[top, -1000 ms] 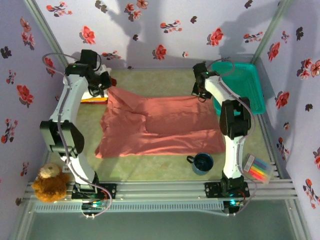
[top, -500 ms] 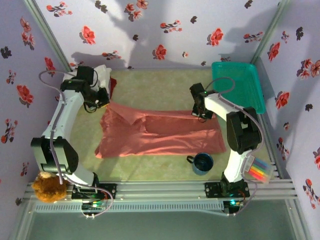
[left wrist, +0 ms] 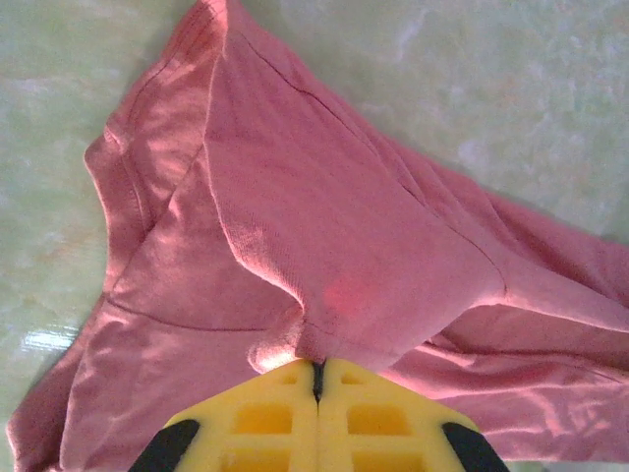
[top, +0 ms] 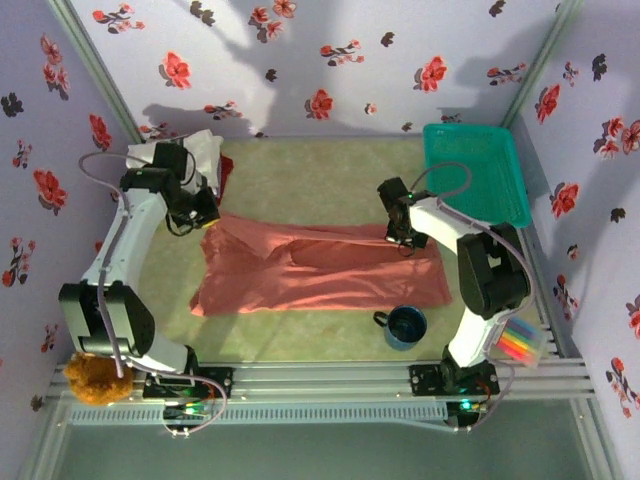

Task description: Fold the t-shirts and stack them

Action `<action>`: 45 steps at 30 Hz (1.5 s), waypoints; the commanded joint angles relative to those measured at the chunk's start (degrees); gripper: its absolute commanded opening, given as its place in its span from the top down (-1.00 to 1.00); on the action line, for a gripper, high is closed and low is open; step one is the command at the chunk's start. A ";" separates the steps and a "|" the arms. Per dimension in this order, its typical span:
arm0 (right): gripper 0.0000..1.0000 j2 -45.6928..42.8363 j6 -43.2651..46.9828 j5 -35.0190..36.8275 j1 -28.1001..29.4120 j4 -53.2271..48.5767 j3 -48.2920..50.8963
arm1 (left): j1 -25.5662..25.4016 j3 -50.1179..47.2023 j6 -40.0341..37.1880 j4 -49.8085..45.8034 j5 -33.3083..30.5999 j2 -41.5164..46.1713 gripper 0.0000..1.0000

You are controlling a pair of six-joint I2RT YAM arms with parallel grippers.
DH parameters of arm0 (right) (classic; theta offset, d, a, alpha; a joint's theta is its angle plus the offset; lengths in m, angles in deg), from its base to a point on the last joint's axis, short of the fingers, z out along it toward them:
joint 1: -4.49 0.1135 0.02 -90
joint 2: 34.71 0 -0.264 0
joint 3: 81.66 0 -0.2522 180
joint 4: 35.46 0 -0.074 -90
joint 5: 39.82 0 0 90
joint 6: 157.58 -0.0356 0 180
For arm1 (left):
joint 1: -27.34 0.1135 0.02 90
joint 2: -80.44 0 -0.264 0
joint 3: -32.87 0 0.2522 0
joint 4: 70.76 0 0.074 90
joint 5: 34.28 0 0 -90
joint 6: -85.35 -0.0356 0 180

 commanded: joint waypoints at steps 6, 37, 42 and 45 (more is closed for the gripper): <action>0.93 -1.78 0.12 2.16 0.13 -2.34 2.85 | 0.02 -4.45 0.79 -6.48 3.61 4.21 1.00; 0.73 7.20 6.13 -3.26 0.09 -5.38 -3.13 | -11.26 -26.65 15.39 -10.54 1.61 22.24 1.00; 0.31 5.48 6.97 -2.84 0.17 -6.79 -4.33 | -11.21 -38.19 18.51 -1.70 6.35 22.19 0.75; 0.19 2.96 7.82 -1.10 0.91 -8.63 -5.70 | -11.32 -38.10 17.79 -2.62 3.69 21.95 0.24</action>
